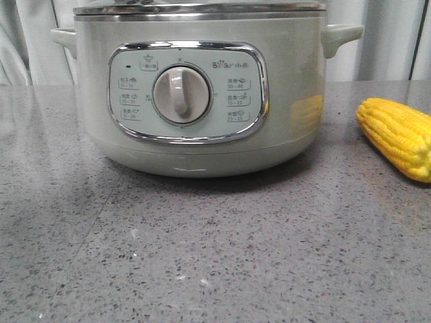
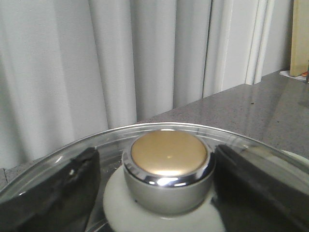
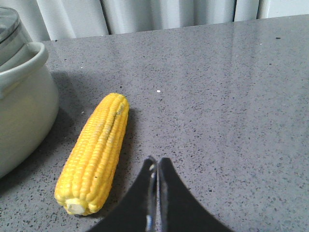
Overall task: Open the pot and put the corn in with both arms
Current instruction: 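Grasp the gold knob of the glass lid with the left gripper, then lift the glass lid off the pot with the left gripper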
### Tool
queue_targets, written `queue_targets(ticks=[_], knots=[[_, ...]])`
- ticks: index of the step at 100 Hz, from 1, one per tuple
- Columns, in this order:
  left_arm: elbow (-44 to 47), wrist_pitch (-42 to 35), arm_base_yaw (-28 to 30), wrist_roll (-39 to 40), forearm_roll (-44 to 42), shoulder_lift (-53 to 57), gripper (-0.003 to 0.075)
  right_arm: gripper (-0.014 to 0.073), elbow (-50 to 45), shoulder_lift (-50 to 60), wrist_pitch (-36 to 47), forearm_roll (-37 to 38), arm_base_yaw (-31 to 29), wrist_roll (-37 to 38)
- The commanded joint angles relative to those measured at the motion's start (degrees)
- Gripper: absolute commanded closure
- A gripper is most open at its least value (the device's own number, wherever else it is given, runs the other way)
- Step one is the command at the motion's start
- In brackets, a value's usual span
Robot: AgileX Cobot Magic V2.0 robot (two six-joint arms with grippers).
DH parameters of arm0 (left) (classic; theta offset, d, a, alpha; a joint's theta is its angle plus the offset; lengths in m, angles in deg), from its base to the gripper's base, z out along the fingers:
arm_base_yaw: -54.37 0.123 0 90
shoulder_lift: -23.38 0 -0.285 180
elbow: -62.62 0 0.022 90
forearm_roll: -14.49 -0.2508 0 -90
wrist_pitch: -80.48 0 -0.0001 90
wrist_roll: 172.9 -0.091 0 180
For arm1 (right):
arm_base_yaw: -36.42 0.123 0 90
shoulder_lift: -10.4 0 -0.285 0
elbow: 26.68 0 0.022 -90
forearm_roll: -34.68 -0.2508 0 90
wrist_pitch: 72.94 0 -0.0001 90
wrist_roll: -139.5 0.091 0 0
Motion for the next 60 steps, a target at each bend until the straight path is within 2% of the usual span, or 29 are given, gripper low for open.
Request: queue_targets(ticks=[1,34,60], knots=[[-2.1,-3.8,-0.2,0.5,0.6,1.5,0.0262,0.0657,1.4,-0.7,4.9,-0.3,0.1,-0.2],[-7.9,3.8,-0.2,0.5,0.6,-1.4,0.0262,0.0657,1.4,-0.7,4.9,-0.3,0.1,-0.2],[-9.4,5.5,-0.2,0.5,0.6,-3.0,0.0262,0.0657,1.4,-0.7,4.9,-0.3,0.1,-0.2]])
